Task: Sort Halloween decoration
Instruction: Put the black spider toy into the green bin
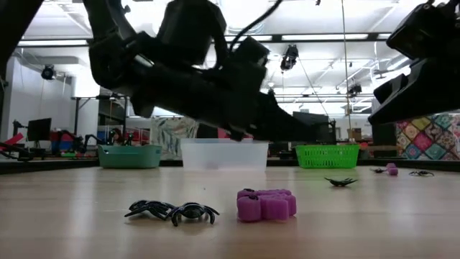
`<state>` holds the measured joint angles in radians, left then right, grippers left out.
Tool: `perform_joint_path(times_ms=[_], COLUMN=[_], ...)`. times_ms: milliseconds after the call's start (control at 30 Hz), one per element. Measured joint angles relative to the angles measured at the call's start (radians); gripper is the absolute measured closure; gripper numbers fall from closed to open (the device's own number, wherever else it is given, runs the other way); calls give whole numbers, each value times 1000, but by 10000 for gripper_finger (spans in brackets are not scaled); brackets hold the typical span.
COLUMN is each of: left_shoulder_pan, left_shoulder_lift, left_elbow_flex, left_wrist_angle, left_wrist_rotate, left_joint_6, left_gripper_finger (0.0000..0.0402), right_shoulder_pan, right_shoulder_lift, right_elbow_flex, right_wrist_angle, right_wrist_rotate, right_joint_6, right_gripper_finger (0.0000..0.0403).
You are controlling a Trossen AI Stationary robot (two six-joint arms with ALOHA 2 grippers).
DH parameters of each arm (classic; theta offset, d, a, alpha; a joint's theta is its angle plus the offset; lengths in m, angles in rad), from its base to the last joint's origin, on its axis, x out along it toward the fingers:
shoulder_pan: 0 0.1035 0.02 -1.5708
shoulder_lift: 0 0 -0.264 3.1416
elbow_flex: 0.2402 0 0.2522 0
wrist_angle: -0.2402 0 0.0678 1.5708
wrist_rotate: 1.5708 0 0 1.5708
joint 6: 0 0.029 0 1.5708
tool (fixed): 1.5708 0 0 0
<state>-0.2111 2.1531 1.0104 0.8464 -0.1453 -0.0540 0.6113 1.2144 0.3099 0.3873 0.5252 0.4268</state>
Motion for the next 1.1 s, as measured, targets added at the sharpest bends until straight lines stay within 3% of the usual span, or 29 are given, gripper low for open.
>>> perform_joint_path(times_ms=[500, 700, 1100], left_shoulder_pan=[0, 5, 13], left_shoulder_lift=[113, 124, 124], left_elbow_flex=[88, 113, 114], left_wrist_angle=[-8, -63, -109], left_wrist_rotate=[29, 24, -2], left_joint_6=[-19, -28, -61], left_gripper_finger=[401, 401, 401], right_shoulder_pan=[4, 4, 4], right_shoulder_lift=[96, 162, 271], right_elbow_flex=[0, 3, 83], right_wrist_angle=[28, 116, 112], right_wrist_rotate=[-1, -2, -9], right_joint_6=[96, 98, 66], right_gripper_finger=[394, 394, 394])
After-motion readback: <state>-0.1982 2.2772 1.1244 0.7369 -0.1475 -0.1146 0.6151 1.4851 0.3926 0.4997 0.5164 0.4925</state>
